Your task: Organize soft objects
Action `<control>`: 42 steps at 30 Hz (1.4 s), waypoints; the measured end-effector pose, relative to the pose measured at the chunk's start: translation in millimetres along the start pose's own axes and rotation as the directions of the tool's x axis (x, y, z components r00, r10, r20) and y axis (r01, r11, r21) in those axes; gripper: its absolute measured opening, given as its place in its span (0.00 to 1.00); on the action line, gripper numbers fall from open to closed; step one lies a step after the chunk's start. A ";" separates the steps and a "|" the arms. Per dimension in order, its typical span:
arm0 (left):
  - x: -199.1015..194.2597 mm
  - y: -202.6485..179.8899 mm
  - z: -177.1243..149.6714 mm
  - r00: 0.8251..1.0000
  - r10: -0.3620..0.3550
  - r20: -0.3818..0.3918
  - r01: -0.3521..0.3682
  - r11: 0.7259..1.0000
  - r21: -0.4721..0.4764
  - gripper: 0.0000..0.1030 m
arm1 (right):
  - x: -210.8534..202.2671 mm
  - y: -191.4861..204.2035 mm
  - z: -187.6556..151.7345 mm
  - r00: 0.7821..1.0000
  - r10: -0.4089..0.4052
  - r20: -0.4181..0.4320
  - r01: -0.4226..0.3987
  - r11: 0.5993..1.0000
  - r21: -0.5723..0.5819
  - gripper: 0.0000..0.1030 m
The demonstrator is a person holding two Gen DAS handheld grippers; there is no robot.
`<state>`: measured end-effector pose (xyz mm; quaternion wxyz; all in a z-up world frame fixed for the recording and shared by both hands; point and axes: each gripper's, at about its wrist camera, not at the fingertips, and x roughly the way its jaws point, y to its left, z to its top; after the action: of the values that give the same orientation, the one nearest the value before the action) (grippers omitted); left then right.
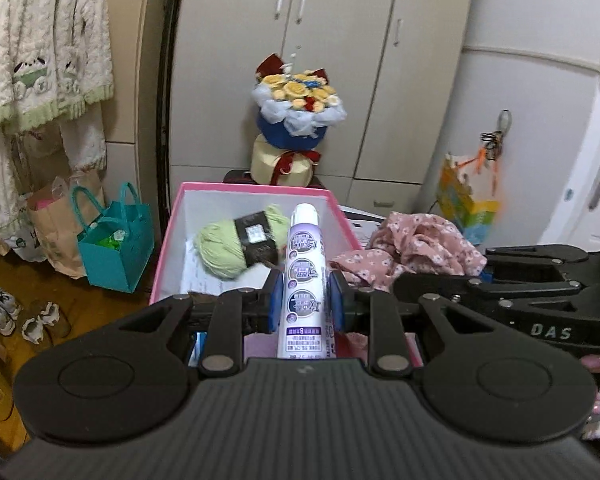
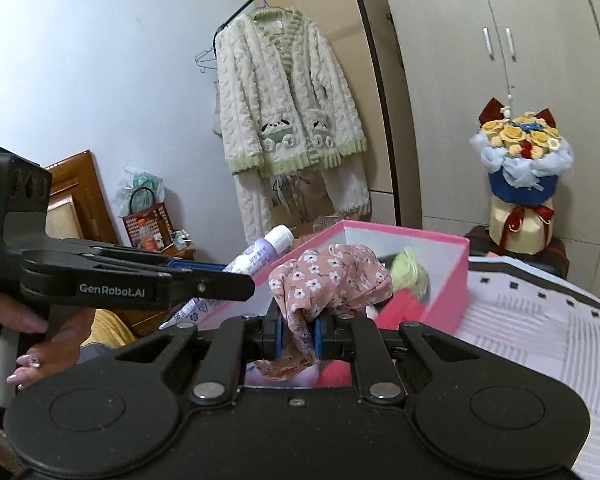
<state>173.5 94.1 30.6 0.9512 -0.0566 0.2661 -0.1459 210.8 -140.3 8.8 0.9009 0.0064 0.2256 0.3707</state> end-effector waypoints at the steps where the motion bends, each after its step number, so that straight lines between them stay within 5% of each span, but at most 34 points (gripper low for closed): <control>1: 8.6 5.3 3.5 1.000 0.010 -0.010 -0.011 1.000 -0.008 0.23 | 9.1 -1.4 2.4 1.000 -0.019 -0.007 0.019 1.000 -0.010 0.17; 9: 86.8 34.7 18.9 0.984 0.081 -0.158 -0.080 0.997 0.010 0.23 | 81.0 -11.3 9.8 0.977 -0.149 -0.151 0.125 0.979 -0.161 0.17; 17: 128.5 44.5 19.1 0.964 0.104 -0.244 -0.097 0.994 0.041 0.23 | 116.7 -10.2 3.6 0.940 -0.273 -0.206 0.190 0.917 -0.352 0.20; 21: 129.7 46.1 16.4 0.962 0.089 -0.259 -0.086 0.996 0.025 0.23 | 116.1 -9.0 5.2 0.940 -0.278 -0.199 0.194 0.913 -0.357 0.34; 24: 128.4 44.5 17.3 0.961 0.090 -0.262 -0.085 0.996 0.031 0.24 | 112.9 -6.6 5.5 0.938 -0.303 -0.168 0.228 0.905 -0.359 0.61; 33: 102.8 42.3 18.3 0.977 0.111 -0.181 -0.108 0.994 0.029 0.28 | 65.1 -1.8 8.1 0.958 -0.280 -0.058 0.265 0.946 -0.188 0.66; 42: 49.2 25.0 3.7 0.990 0.082 -0.116 -0.075 0.995 0.058 0.31 | 12.1 3.0 -8.6 0.937 -0.349 -0.031 0.349 0.937 -0.004 0.66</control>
<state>221.8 102.9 5.0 0.9399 -0.0117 0.3200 -0.1185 212.8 -131.3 -3.3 0.9487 -0.0387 0.2375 0.2052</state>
